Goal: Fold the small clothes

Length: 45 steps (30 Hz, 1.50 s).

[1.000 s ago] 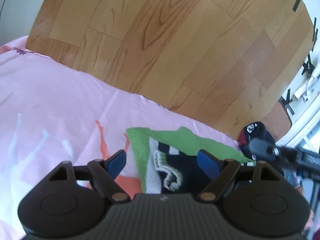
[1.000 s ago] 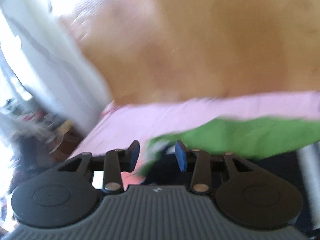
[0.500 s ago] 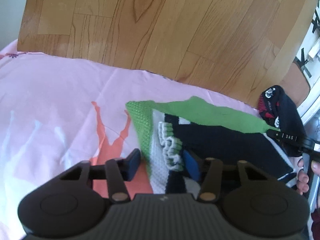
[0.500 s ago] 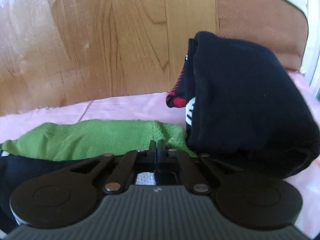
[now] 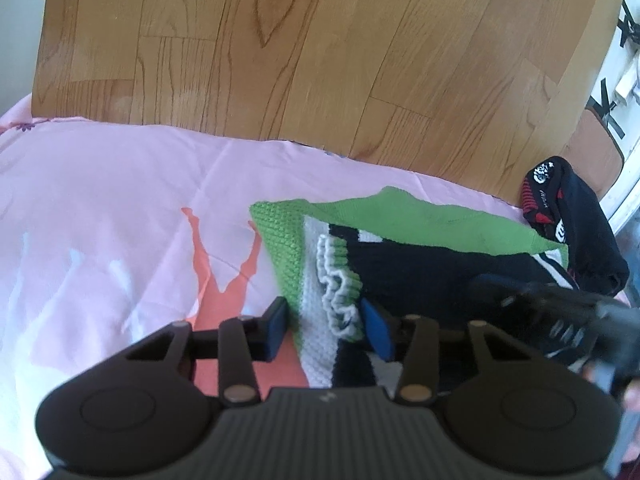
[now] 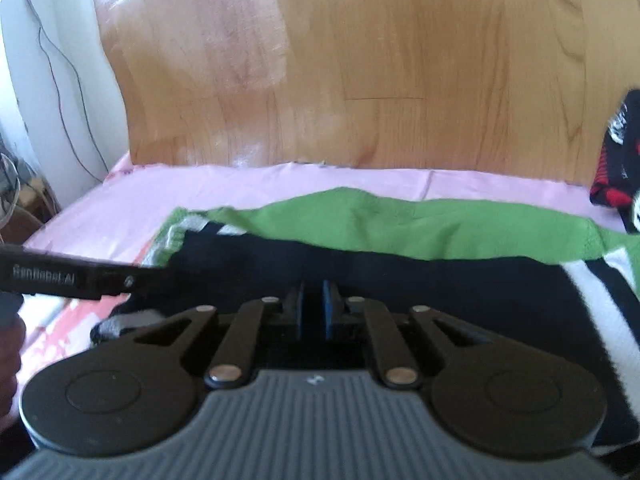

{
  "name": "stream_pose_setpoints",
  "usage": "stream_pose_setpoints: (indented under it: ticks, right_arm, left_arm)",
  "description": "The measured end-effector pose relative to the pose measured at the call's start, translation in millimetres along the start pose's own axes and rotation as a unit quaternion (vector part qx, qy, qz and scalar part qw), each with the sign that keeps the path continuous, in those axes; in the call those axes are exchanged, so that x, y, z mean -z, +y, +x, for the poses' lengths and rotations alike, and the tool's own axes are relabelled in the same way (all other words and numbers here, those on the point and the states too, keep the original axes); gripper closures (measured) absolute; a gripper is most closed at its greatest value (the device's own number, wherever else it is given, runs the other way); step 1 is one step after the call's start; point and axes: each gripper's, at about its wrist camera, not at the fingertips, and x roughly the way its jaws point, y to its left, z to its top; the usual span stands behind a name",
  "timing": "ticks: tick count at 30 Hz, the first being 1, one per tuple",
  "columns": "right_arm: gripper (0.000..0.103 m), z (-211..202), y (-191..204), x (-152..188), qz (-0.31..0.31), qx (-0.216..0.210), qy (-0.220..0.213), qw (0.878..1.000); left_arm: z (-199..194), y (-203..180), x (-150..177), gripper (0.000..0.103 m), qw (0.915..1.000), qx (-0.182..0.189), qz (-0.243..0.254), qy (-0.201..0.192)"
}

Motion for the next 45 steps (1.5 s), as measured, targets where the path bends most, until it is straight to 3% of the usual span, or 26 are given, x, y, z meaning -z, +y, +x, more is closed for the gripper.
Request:
stream_pose_setpoints:
  ticks: [4,6,8,11,14,16,18,19,20,21,22,23,26,29,33,34,36,37,38,40,45]
  right_arm:
    - [0.093,-27,-59,5,0.062,0.081,-0.015,0.995]
    - [0.103,-49,-98,15,0.107,0.093,-0.028,0.989]
    - [0.103,-71,-128,21,0.142,0.086,-0.038,0.985]
    - [0.102,-91,-130,25,0.129,0.156,-0.041,0.978]
    - [0.093,-103,-126,25,0.13,0.166,-0.051,0.976]
    - [0.079,-95,-118,19,0.102,0.175,-0.057,0.978]
    - [0.048,-86,-120,7,0.092,0.181,-0.057,0.977]
    - [0.046,-81,-125,3,0.094,0.176,-0.05,0.979]
    - [0.048,-74,-129,2,0.1,0.17,-0.029,0.98]
    - [0.071,-68,-135,3,0.108,0.167,-0.001,0.98]
    - [0.078,-58,-140,6,0.119,0.16,0.022,0.98]
    - [0.092,-63,-142,7,0.126,0.153,0.007,0.98]
    - [0.093,-80,-149,3,0.123,0.174,-0.036,0.976]
    - [0.091,-62,-156,9,0.111,0.198,-0.002,0.974]
    - [0.07,-81,-152,8,0.127,0.199,-0.021,0.971]
    - [0.067,-93,-150,11,0.137,0.188,-0.035,0.972]
    - [0.05,-109,-145,18,0.153,0.154,-0.051,0.975]
    - [0.047,-109,-144,22,0.157,0.142,-0.048,0.976]
    - [0.048,-107,-143,27,0.159,0.134,-0.038,0.977]
    - [0.085,-97,-146,41,0.164,0.126,-0.001,0.978]
    - [0.087,-103,-175,69,0.221,0.081,-0.043,0.971]
  left_arm:
    - [1,-3,0,0.058,0.9999,-0.008,0.011,-0.004]
    - [2,-8,2,0.055,0.9995,-0.015,0.026,-0.009]
    - [3,-13,5,0.052,0.9985,-0.027,0.045,-0.018]
    - [6,-19,9,0.033,0.9951,-0.058,0.071,-0.037]
    - [7,-15,8,0.03,0.9962,-0.052,0.059,-0.038]
    - [8,-14,8,0.029,0.9963,-0.052,0.056,-0.039]
    - [8,-15,9,0.029,0.9958,-0.056,0.061,-0.04]
    - [8,-16,9,0.029,0.9955,-0.058,0.063,-0.041]
    - [7,-16,9,0.029,0.9954,-0.058,0.064,-0.041]
    - [7,-16,9,0.029,0.9954,-0.057,0.065,-0.041]
    - [6,-15,10,0.032,0.9955,-0.055,0.065,-0.042]
    - [5,-15,10,0.034,0.9956,-0.051,0.066,-0.042]
    - [8,-22,10,0.032,0.9946,-0.046,0.084,-0.038]
    - [9,-28,12,0.028,0.9917,-0.065,0.103,-0.043]
    - [9,-22,10,0.023,0.9936,-0.062,0.087,-0.037]
    - [10,-22,10,0.023,0.9937,-0.062,0.086,-0.037]
    - [10,-23,10,0.022,0.9933,-0.063,0.089,-0.038]
    - [10,-22,10,0.022,0.9933,-0.064,0.089,-0.038]
    - [10,-22,10,0.02,0.9933,-0.064,0.088,-0.038]
    - [11,-21,10,0.019,0.9934,-0.066,0.086,-0.038]
    - [12,-26,11,0.016,0.9905,-0.082,0.1,-0.045]
